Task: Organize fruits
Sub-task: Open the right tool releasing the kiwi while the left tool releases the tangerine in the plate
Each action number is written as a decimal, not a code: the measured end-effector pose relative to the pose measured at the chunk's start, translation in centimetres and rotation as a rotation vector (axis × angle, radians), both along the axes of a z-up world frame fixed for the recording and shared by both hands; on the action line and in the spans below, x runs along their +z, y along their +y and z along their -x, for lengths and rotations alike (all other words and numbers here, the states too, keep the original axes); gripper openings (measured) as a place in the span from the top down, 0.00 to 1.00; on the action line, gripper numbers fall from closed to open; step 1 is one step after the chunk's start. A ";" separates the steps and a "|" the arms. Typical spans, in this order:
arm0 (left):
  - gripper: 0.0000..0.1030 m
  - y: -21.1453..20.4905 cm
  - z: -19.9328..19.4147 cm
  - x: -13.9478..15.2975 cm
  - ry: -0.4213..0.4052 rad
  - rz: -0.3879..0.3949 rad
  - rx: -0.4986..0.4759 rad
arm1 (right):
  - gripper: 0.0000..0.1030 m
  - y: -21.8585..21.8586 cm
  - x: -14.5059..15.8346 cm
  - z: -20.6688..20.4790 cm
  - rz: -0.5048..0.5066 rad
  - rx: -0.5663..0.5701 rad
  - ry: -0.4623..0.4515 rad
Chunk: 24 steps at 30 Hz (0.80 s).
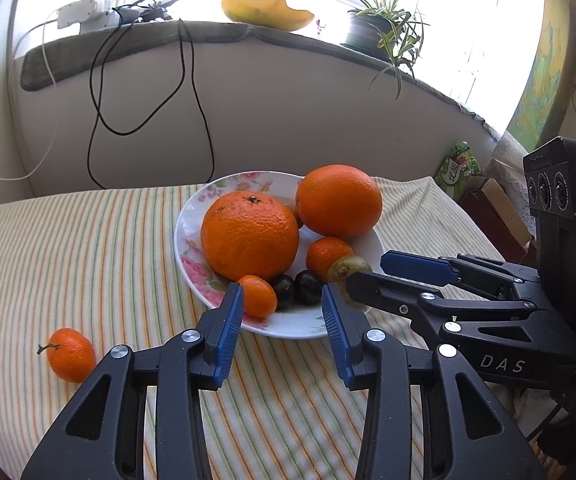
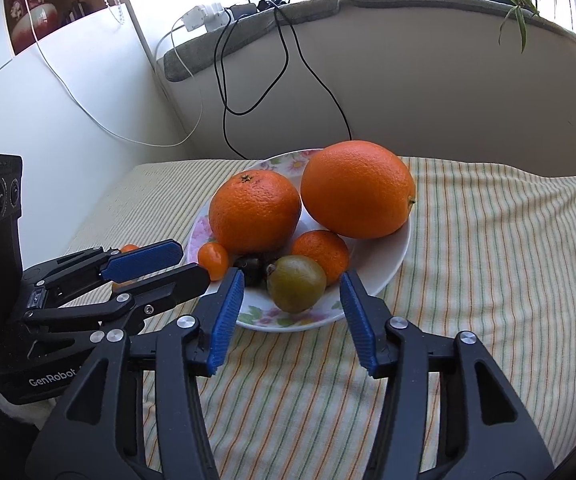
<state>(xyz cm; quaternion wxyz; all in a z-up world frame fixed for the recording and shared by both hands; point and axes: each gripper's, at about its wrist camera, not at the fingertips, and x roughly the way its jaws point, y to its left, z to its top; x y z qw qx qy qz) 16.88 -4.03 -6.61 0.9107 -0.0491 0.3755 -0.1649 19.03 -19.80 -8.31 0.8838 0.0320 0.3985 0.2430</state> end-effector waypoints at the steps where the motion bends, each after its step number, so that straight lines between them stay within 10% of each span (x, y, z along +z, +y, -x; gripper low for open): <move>1: 0.62 0.0 0.0 0.0 0.000 0.000 0.001 | 0.47 0.0 0.1 0.0 0.000 0.000 -0.005; 15: 0.61 0.6 1.4 0.8 -0.013 0.013 0.016 | 0.42 -0.4 0.8 0.8 0.002 -0.022 -0.014; 24: 0.37 1.2 2.7 2.0 -0.044 0.012 0.045 | 0.24 -0.4 1.3 1.8 -0.007 -0.027 -0.015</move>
